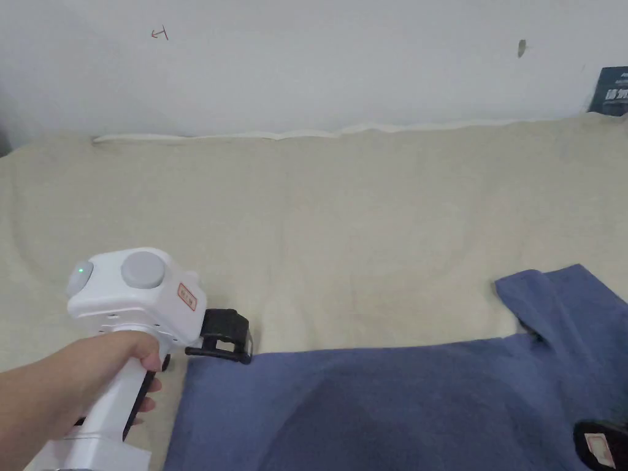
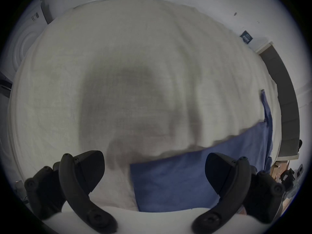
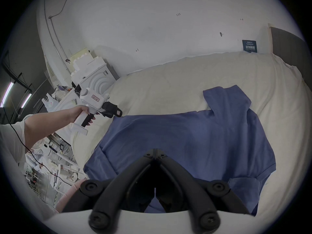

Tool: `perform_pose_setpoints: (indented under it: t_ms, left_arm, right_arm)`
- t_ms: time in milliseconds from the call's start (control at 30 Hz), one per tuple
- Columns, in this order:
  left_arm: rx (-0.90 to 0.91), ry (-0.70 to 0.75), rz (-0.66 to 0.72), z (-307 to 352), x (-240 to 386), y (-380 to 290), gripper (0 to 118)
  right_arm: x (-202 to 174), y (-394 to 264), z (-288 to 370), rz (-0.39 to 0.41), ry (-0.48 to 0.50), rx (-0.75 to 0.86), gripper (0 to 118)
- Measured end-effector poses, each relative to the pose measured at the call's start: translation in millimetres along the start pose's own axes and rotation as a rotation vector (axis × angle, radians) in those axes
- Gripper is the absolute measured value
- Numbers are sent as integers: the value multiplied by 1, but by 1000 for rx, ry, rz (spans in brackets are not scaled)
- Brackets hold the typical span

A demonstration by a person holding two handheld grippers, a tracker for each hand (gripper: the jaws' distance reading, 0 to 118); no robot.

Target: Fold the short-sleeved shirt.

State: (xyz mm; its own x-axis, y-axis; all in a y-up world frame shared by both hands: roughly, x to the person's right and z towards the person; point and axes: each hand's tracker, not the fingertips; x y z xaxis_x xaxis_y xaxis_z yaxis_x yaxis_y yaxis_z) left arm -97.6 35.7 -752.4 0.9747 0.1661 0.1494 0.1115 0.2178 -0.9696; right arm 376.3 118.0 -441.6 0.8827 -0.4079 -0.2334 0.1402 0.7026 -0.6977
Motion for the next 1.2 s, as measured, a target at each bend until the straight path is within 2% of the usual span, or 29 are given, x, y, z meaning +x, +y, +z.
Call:
perform_pose_setpoints:
  t_ms: [67,133,200,233,267,300,333,433,500,600,633,700,733,767,800,867,900,967,1033,1133,1167,1200]
  left_arm:
    - [-21,-3,-4,-4,1,0,112]
    - [-3,81,-115,2,10,-5,110]
    - [16,174,-223,12,20,-11,92]
    - [46,121,-221,16,24,-14,82]
    - [56,115,-229,21,28,-17,61]
    - [76,101,-251,25,34,-19,25]
    - [79,59,-263,24,38,-22,5]
    - [46,117,-358,22,43,-23,5]
    - [62,134,-354,22,44,-24,5]
    - [107,95,-293,30,35,-21,5]
    - [121,94,-277,35,37,-24,5]
    - [135,82,-256,39,33,-25,5]
    - [133,68,-246,40,30,-25,5]
    - [129,61,-235,41,32,-28,5]
    - [132,54,-225,42,31,-31,5]
    - [127,42,-222,41,29,-34,5]
    - [126,36,-215,41,29,-36,5]
    - [112,25,-204,38,24,-38,5]
    - [100,18,-194,34,21,-41,5]
    - [89,8,-174,31,17,-45,5]
    - [90,-4,-167,31,17,-46,5]
    - [88,-8,-160,30,17,-47,5]
  right_arm:
    - [3,0,0,-2,-9,-13,0]
    - [8,0,0,-9,-20,-21,0]
    - [10,-1,3,-16,-32,-28,0]
    - [12,-1,4,-17,-39,-28,0]
    - [14,0,5,-16,-49,-26,0]
    - [16,0,6,-15,-61,-21,0]
    - [15,1,8,-13,-71,-17,0]
    - [24,17,11,12,-107,16,0]
    - [35,43,11,30,-144,45,0]
    - [69,94,-9,20,-318,-34,0]
    - [87,112,-19,-18,-341,-62,0]
    - [122,145,-41,-125,-326,-171,0]
    - [135,158,-52,-151,-356,-196,0]
    - [146,170,-64,-163,-344,-244,0]
    - [156,179,-76,-192,-329,-290,12]
    - [166,184,-94,-193,-391,-317,102]
    - [171,182,-105,-183,-453,-338,118]
    - [182,176,-120,-169,-513,-398,103]
    - [190,168,-133,-200,-549,-417,101]
    - [196,155,-149,-227,-523,-503,100]
    - [195,154,-151,-209,-529,-492,94]
    - [193,153,-151,-187,-542,-475,71]
